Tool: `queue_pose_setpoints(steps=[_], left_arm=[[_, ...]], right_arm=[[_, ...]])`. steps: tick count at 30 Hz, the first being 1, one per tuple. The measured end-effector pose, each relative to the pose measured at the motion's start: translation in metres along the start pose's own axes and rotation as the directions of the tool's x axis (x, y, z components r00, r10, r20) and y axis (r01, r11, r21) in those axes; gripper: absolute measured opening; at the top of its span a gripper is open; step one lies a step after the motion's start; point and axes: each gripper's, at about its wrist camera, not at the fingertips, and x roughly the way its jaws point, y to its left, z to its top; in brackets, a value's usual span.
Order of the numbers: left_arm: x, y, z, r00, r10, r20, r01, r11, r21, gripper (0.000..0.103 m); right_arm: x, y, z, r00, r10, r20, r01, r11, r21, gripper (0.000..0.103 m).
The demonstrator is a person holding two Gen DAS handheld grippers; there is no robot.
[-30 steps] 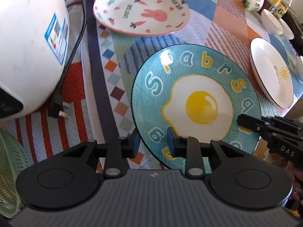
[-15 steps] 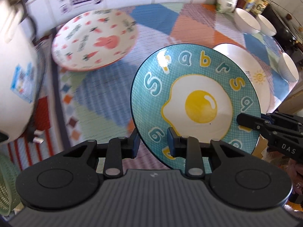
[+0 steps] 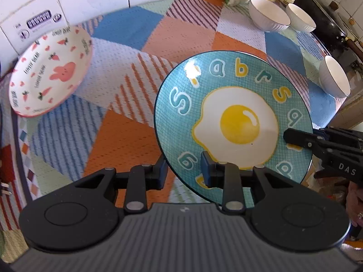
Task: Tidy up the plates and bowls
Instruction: 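Lift the egg plate with the right gripper onto the white plate, open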
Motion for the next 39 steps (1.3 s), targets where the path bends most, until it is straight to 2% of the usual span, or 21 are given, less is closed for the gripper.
queue_pose_setpoints(steps=[7,24,29,33,39], left_arm=[[0.016,-0.017,0.005,0.999,0.018,-0.04,-0.02,0.999,-0.033,0.029],[0.024,-0.033,0.013,0.998,0.043,-0.048,-0.048,0.993,-0.104,0.029],[0.028,-0.034,0.015,0.998,0.032,-0.061,-0.04,0.99,-0.135,0.03],[0.033,-0.037,0.016,0.996,0.042,-0.08,-0.053,0.989,-0.138,0.03],[0.037,-0.037,0.014,0.994,0.05,-0.094,-0.063,0.987,-0.146,0.03]], right_arm=[[0.007,-0.025,0.006,0.999,0.016,-0.046,-0.017,1.0,-0.017,0.023],[0.019,-0.052,0.028,0.99,0.066,-0.128,-0.073,0.996,-0.049,0.024],[0.019,-0.046,0.041,0.982,0.011,-0.19,-0.021,0.999,-0.05,0.024],[0.024,-0.041,0.052,0.96,-0.056,-0.275,0.046,0.998,-0.042,0.024],[0.027,-0.024,0.052,0.94,-0.143,-0.309,0.097,0.982,-0.162,0.031]])
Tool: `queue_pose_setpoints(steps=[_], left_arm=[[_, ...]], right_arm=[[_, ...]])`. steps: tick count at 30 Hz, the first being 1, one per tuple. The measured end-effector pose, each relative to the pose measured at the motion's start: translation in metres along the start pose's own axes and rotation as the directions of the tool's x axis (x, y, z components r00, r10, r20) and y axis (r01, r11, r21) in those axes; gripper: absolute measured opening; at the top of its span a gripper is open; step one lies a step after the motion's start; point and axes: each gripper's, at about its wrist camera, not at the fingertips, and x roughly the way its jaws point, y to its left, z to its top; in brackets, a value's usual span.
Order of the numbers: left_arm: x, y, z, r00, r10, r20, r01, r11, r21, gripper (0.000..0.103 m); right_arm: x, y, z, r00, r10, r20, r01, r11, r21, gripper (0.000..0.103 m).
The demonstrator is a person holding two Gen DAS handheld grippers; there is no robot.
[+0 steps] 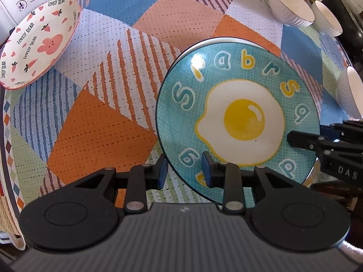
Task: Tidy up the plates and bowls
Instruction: 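Lift the egg plate with the right gripper onto the white plate, open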
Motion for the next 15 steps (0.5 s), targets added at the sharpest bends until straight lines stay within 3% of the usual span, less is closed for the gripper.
queue_pose_setpoints(steps=[10,15], left_arm=[[0.003,-0.002,0.002,1.0,-0.007,-0.018,0.007,1.0,0.023,0.03],[0.006,-0.004,0.002,0.999,-0.023,-0.035,0.024,0.999,0.024,0.028]], right_arm=[[0.0,0.025,-0.002,0.991,-0.132,0.01,0.132,0.984,-0.117,0.043],[0.006,0.04,-0.005,0.973,-0.228,0.032,0.23,0.954,-0.194,0.048]])
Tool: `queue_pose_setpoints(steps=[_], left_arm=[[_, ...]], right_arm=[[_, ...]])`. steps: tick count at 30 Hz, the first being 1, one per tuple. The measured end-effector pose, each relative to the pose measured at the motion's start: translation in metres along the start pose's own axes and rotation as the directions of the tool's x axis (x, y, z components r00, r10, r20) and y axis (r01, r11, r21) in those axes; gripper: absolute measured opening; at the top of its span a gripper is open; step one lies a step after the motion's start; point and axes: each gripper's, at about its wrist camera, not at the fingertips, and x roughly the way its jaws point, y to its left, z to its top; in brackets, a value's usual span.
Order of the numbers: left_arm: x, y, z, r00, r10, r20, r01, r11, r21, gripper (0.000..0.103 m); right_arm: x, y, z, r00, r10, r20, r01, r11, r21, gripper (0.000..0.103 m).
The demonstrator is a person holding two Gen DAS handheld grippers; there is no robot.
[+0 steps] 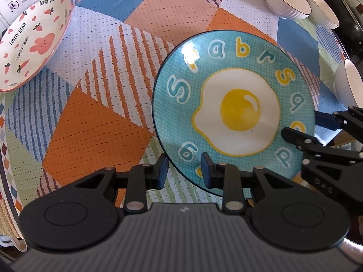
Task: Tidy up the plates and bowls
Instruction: 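Lift the egg plate with the right gripper onto the white plate, open, then move the right gripper to the bunny-print bowl rim and close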
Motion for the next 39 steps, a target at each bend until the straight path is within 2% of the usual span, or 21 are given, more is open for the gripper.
queue_pose_setpoints(steps=[2,5,11,16,19,24,27,30,39], left_arm=[[0.0,-0.001,-0.001,1.0,-0.001,0.002,0.001,1.0,0.002,0.028],[-0.001,0.002,-0.002,1.0,-0.019,0.002,0.019,1.0,-0.002,0.028],[-0.021,0.011,-0.002,0.998,-0.064,0.01,0.064,0.998,0.023,0.028],[-0.041,0.021,0.0,0.997,-0.069,0.024,0.068,0.997,0.038,0.028],[-0.055,0.03,0.0,0.997,-0.053,0.052,0.05,0.997,0.052,0.028],[-0.077,0.053,0.001,0.995,-0.028,0.098,0.021,0.998,0.064,0.029],[-0.086,0.069,0.001,0.992,0.008,0.123,-0.018,0.997,0.081,0.03],[-0.092,0.089,0.002,0.991,0.014,0.132,-0.023,0.997,0.067,0.03],[-0.096,0.158,0.005,0.982,0.067,0.174,-0.064,0.998,-0.026,0.031]], right_arm=[[0.007,0.009,-0.002,0.998,-0.064,-0.019,0.063,0.996,-0.057,0.048],[0.008,0.015,-0.008,0.995,-0.1,0.021,0.102,0.992,-0.072,0.051],[-0.001,0.008,-0.01,0.997,-0.065,0.037,0.064,0.997,0.041,0.051],[-0.023,0.01,-0.015,0.991,-0.045,0.129,0.03,0.993,0.117,0.051],[-0.04,0.012,-0.018,0.974,-0.002,0.227,-0.035,0.986,0.16,0.051],[-0.063,0.028,-0.014,0.931,0.059,0.359,-0.13,0.976,0.177,0.052],[-0.068,0.043,-0.007,0.912,0.074,0.404,-0.15,0.976,0.159,0.052],[-0.072,0.058,0.003,0.893,0.09,0.44,-0.164,0.977,0.133,0.052],[-0.069,0.106,0.038,0.848,0.179,0.5,-0.217,0.976,0.019,0.056]])
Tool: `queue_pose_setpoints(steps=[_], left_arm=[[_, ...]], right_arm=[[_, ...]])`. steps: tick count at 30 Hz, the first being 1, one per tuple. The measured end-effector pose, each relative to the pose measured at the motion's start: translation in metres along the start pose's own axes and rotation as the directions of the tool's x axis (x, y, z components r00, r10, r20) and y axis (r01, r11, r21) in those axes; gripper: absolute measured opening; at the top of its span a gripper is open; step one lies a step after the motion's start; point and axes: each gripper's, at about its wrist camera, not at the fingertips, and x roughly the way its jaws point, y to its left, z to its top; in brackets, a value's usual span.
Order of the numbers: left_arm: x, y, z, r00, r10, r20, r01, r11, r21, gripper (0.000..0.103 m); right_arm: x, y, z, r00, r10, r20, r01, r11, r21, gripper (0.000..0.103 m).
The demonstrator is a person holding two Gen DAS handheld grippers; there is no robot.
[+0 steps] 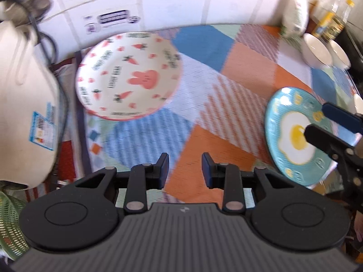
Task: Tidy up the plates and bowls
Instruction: 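Move the right gripper to the bunny-print bowl rim and close, then carry the bunny bowl with the right gripper onto the egg plate, open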
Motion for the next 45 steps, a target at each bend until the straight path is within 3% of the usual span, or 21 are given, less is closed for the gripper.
queue_pose_setpoints(steps=[3,7,10,16,20,21,22,25,31,34,37,39,42,45], left_arm=[[0.003,0.025,0.002,1.0,0.023,0.018,-0.023,0.999,-0.046,0.04],[0.017,0.054,0.007,1.0,0.011,0.002,-0.011,0.992,-0.123,0.041],[0.027,0.067,0.009,0.999,0.041,0.02,-0.038,0.99,-0.134,0.042],[0.058,0.092,0.012,0.993,0.11,0.034,-0.1,0.971,-0.215,0.046],[0.075,0.098,0.014,0.987,0.148,0.055,-0.133,0.966,-0.223,0.048],[0.076,0.1,0.014,0.987,0.142,0.073,-0.122,0.966,-0.23,0.056],[0.075,0.101,0.014,0.986,0.138,0.096,-0.112,0.965,-0.238,0.057],[0.078,0.102,0.02,0.98,0.167,0.109,-0.14,0.966,-0.218,0.057],[0.09,0.113,0.031,0.986,0.135,0.101,-0.11,0.968,-0.227,0.056],[0.099,0.116,0.035,0.991,0.103,0.08,-0.083,0.971,-0.223,0.051],[0.108,0.118,0.037,0.991,0.117,0.071,-0.097,0.966,-0.241,0.042],[0.11,0.121,0.036,0.989,0.118,0.093,-0.09,0.961,-0.263,0.042],[0.11,0.125,0.034,0.985,0.12,0.12,-0.085,0.961,-0.262,0.042],[0.111,0.127,0.032,0.978,0.134,0.157,-0.09,0.96,-0.264,0.042]], right_arm=[[0.018,0.015,0.008,1.0,0.02,0.022,-0.02,1.0,-0.013,0.058],[0.051,0.031,0.011,0.999,0.031,0.021,-0.031,0.999,0.023,0.058],[0.078,0.04,0.012,1.0,0.025,-0.012,-0.024,0.999,0.036,0.058],[0.128,0.033,0.014,0.995,0.038,-0.09,-0.022,0.984,0.178,0.058],[0.158,0.026,0.012,0.989,0.076,-0.127,-0.038,0.96,0.276,0.058],[0.166,0.024,0.011,0.986,0.087,-0.141,-0.041,0.953,0.299,0.058],[0.174,0.023,0.01,0.984,0.092,-0.154,-0.038,0.947,0.319,0.058],[0.194,0.019,0.006,0.979,0.103,-0.177,-0.03,0.926,0.377,0.058],[0.213,0.017,0.003,0.975,0.111,-0.193,-0.017,0.901,0.434,0.058],[0.219,0.015,0.005,0.975,0.118,-0.189,-0.023,0.897,0.441,0.056],[0.229,0.015,0.007,0.976,0.121,-0.18,-0.03,0.897,0.441,0.041],[0.237,0.016,0.011,0.978,0.106,-0.18,-0.02,0.906,0.422,0.018],[0.246,0.015,0.014,0.978,0.092,-0.186,-0.007,0.91,0.413,0.014],[0.255,0.005,0.009,0.975,0.144,-0.17,-0.048,0.881,0.471,0.014]])
